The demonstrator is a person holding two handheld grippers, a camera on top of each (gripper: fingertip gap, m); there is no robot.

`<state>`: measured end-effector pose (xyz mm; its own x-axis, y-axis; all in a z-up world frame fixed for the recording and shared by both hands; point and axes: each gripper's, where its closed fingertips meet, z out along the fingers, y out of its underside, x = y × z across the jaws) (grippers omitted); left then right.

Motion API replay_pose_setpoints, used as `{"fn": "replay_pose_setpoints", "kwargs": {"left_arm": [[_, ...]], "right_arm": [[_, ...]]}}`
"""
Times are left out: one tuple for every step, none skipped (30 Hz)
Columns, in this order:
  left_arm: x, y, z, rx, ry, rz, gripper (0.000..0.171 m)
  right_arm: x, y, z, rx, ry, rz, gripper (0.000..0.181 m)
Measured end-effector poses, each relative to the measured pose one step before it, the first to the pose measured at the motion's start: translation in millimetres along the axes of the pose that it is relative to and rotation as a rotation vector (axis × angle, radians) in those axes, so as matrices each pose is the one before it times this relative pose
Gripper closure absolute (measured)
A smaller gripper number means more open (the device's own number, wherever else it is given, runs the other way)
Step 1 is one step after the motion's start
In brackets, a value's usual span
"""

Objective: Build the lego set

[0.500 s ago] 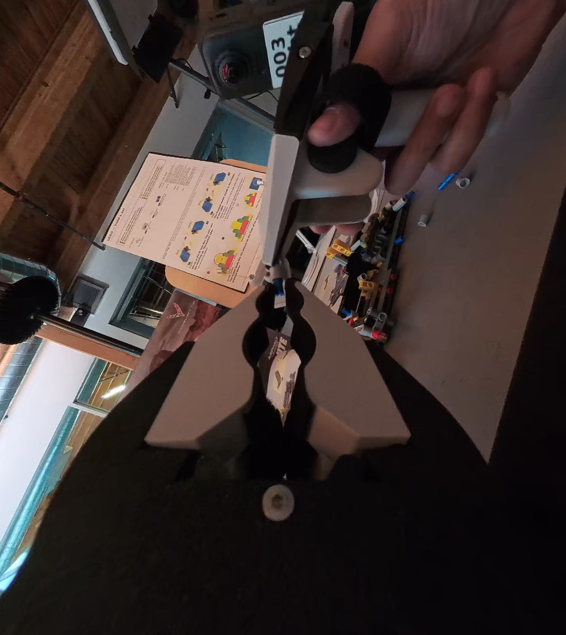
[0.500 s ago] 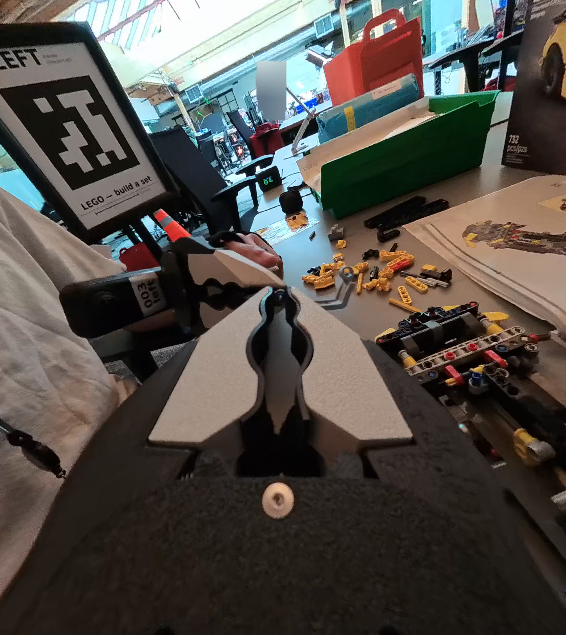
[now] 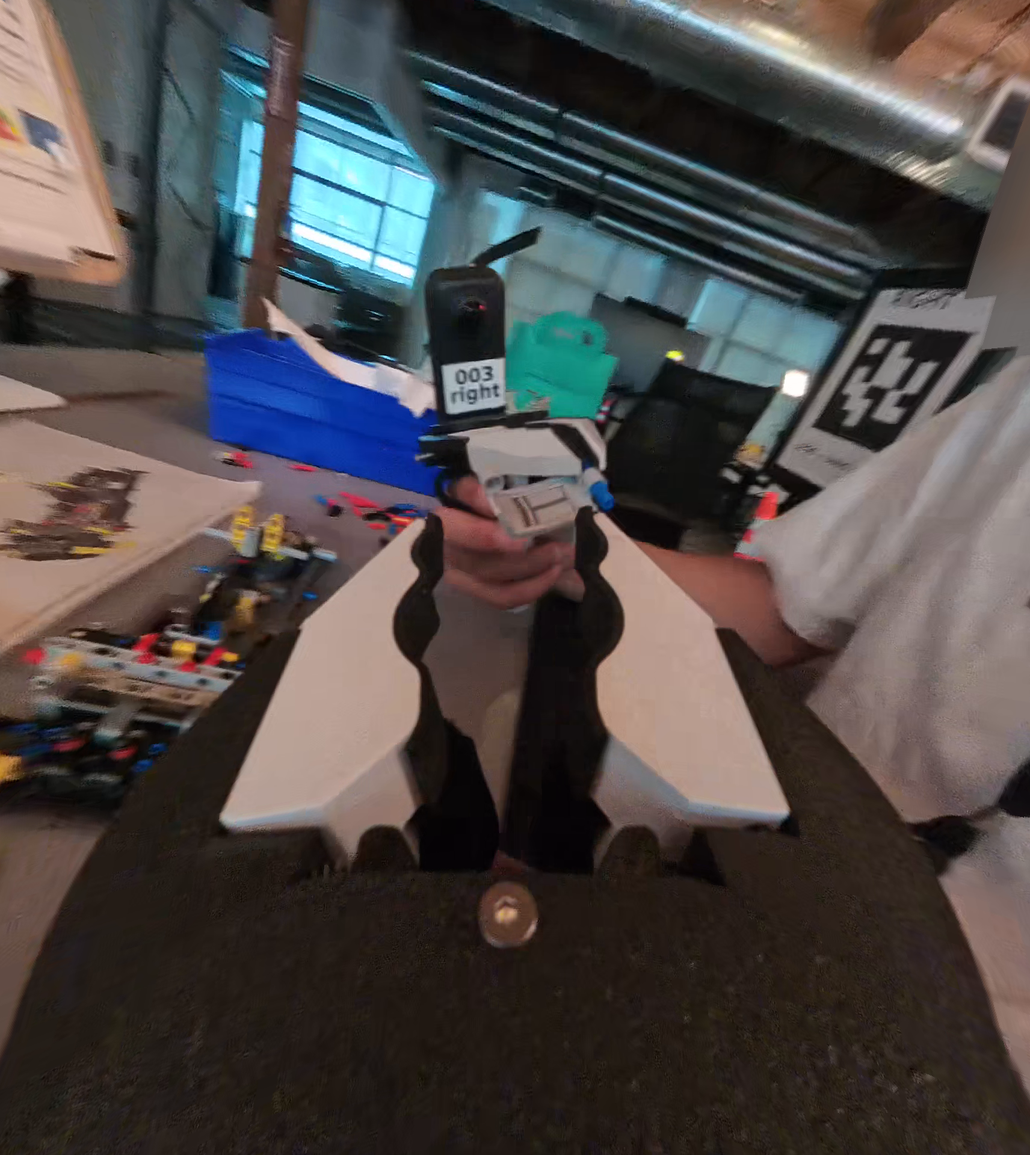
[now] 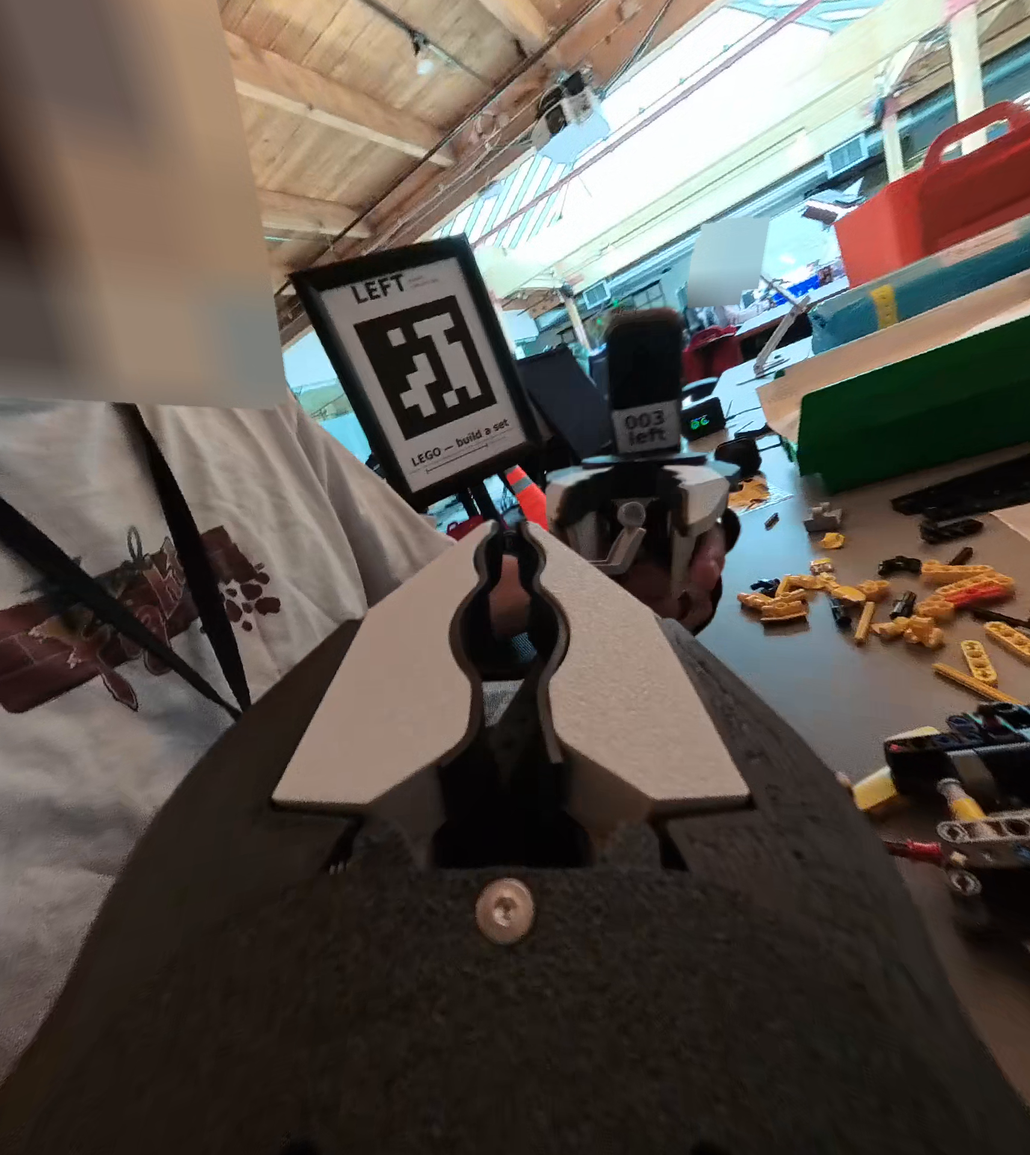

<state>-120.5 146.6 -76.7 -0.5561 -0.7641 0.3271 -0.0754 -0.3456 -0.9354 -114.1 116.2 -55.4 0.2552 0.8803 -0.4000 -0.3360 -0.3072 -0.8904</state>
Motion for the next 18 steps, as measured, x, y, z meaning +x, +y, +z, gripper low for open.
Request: {"fn": "replay_pose_setpoints", "kwargs": {"left_arm": [[1.64,0.56,1.05,-0.00469,0.0186,-0.0228,0.132],[-0.17,2.32,1.07,-0.01307,0.0074,-0.0153,0.133],[-0.13,1.81,0.8,-0.01175,0.0092,-0.0165,0.137],[-1.49,0.47,0.1,-0.00295,-0.0012,-0.0146,0.143],[-2.3,0.11,-0.45,0.00136,-0.0071,-0.013,0.152],[0.53,0.22,-0.54,-0.00059,0.0106,-0.0118,0.158],[1.95,0.68,-0.02,-0.00485,0.0156,-0.0047,0.167],[-0.89,1.29,0.65,-0.00679,-0.0081,0.0025,0.168],[-1.03,1.46,0.82,-0.00802,-0.01,0.0035,0.168],[-0.96,0.83,0.27,-0.00528,-0.0084,0.0046,0.169],[-2.49,-1.22,-0.66,0.00786,-0.0205,0.009,0.169],[-4.75,-1.81,-1.56,0.01179,-0.0342,0.0138,0.169],[-7.06,-1.78,-1.92,0.0096,-0.0507,0.0259,0.169],[-11.3,-1.42,-2.35,0.00858,-0.0861,0.0488,0.17],[-15.47,-0.22,-2.24,-0.00027,-0.1177,0.0607,0.17],[-14.89,-0.35,-2.09,-0.00141,-0.1134,0.054,0.17],[-11.56,-0.6,-1.43,-0.00121,-0.0894,0.0414,0.17],[-10.92,-0.89,-1.34,0.00155,-0.0831,0.0326,0.17]], "right_arm": [[-1.27,3.58,3.62,-0.0256,-0.0075,-0.0153,0.178],[-1.51,3.14,3.96,-0.0219,-0.0084,-0.0171,0.178],[-1.29,1.86,3.71,-0.0126,-0.0072,-0.0133,0.179],[-0.05,1.85,2.7,-0.0134,-0.0013,-0.0078,0.179],[0.76,2.19,1.82,-0.0154,0.0041,-0.0058,0.177],[1.43,1.48,1.08,-0.0092,0.009,-0.004,0.177],[1.66,1.16,0.42,-0.0055,0.0106,-0.0049,0.178],[1.13,1.32,0.18,-0.0073,0.0084,-0.0033,0.178],[0.8,0.95,-0.1,-0.005,0.0054,-0.0009,0.178],[-0.18,-0.52,-0.59,0.002,0.0009,-0.0023,0.178],[1.78,-1.65,-1.01,0.0081,0.0158,-0.0067,0.178],[4.78,-1.55,-1.85,0.0083,0.0386,-0.0195,0.177],[7.45,-1.35,-2.59,0.0065,0.0612,-0.0311,0.177],[10.7,-1.09,-3.42,0.0017,0.0887,-0.0439,0.176],[13.91,-0.02,-3.93,-0.0074,0.1175,-0.0663,0.172],[16.34,1.07,-3.44,-0.0095,0.1376,-0.0729,0.163],[14.42,3.0,-2.24,-0.0186,0.1265,-0.0564,0.16],[7.14,5.67,0.49,-0.0426,0.0835,-0.0489,0.155]]}}
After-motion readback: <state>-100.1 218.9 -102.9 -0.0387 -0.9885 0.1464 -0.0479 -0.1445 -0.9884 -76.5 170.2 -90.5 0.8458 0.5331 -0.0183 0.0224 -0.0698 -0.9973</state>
